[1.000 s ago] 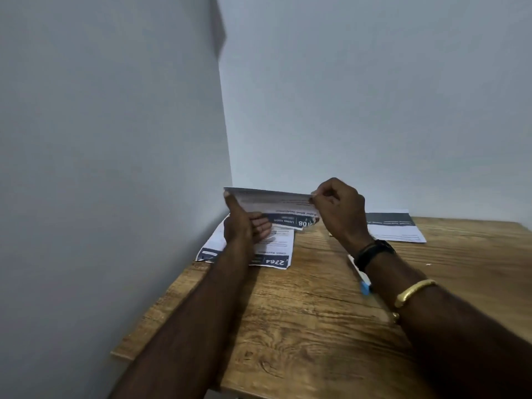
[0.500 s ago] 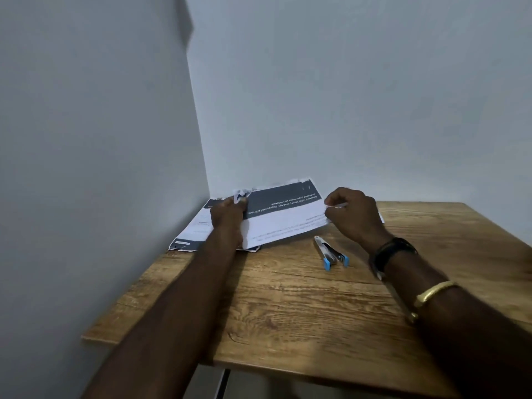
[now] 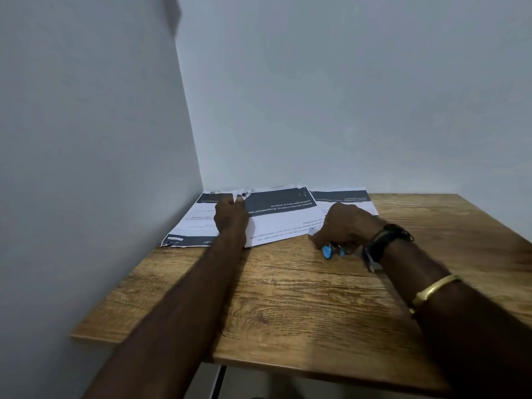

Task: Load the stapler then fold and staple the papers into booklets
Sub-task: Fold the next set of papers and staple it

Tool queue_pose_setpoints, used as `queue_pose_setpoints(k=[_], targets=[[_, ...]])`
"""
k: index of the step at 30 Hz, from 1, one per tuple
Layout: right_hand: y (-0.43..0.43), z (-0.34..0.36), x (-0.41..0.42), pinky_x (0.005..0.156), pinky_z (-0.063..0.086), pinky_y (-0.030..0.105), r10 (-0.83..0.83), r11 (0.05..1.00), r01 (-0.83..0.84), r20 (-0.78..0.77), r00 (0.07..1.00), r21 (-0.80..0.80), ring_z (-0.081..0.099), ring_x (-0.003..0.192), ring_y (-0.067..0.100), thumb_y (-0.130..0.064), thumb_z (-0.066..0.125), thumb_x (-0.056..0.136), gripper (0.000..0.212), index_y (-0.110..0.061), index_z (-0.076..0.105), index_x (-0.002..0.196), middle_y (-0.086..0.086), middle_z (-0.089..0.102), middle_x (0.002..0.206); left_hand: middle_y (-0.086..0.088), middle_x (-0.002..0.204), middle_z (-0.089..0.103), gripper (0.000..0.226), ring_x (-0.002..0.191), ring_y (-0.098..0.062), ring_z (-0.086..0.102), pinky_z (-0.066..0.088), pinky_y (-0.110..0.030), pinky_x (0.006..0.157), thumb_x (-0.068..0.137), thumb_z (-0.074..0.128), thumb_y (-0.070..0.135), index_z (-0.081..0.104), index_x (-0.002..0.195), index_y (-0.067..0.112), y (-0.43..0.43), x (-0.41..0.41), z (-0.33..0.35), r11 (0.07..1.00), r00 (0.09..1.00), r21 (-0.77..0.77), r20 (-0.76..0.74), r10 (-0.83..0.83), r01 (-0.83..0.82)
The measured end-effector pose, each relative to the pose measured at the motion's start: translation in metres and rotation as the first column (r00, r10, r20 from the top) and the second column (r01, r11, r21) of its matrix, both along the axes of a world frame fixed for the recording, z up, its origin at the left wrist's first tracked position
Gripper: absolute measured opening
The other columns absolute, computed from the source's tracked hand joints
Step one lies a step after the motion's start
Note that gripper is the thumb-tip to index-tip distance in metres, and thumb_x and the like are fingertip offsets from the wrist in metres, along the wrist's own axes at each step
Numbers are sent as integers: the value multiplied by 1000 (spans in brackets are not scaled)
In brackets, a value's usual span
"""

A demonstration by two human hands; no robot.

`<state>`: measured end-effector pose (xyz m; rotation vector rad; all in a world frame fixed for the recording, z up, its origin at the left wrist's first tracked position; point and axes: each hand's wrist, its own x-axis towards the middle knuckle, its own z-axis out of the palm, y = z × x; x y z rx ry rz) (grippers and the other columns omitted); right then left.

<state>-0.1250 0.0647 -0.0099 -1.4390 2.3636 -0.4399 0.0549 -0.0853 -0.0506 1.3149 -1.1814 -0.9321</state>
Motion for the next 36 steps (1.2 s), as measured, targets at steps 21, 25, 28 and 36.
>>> queue_pose_setpoints(k=[21,25,28,36], targets=[[-52,4,9,90,58,52,358,842,406,931,72,-355,64,117,46,12,56,96,35,1,56,129,29,59,130,1,79,74,16,79,-13,68,47,-20,74,84,80,28,81,94,15,21,-29,-2,958,949,-99,199,-245,268],[-65,2,10,100,55,47,409,789,360,862,299,-499,68,114,38,8,64,92,32,5,61,124,27,68,121,-4,90,80,16,90,-20,74,55,-29,84,86,77,27,81,94,14,22,-29,-3,947,937,-135,241,-252,290],[-68,0,10,85,62,35,466,712,298,745,477,-636,74,93,27,6,71,87,35,-2,63,120,21,72,103,-3,92,80,17,90,-20,72,54,-30,85,87,76,29,81,93,14,23,-29,-5,938,922,-170,301,-243,302],[-65,-7,9,66,62,27,475,694,90,548,689,-714,73,76,15,8,76,82,42,4,63,122,19,73,98,-3,86,79,15,85,-22,71,54,-32,80,87,76,29,81,90,15,26,-29,-1,931,926,-228,315,-207,285]])
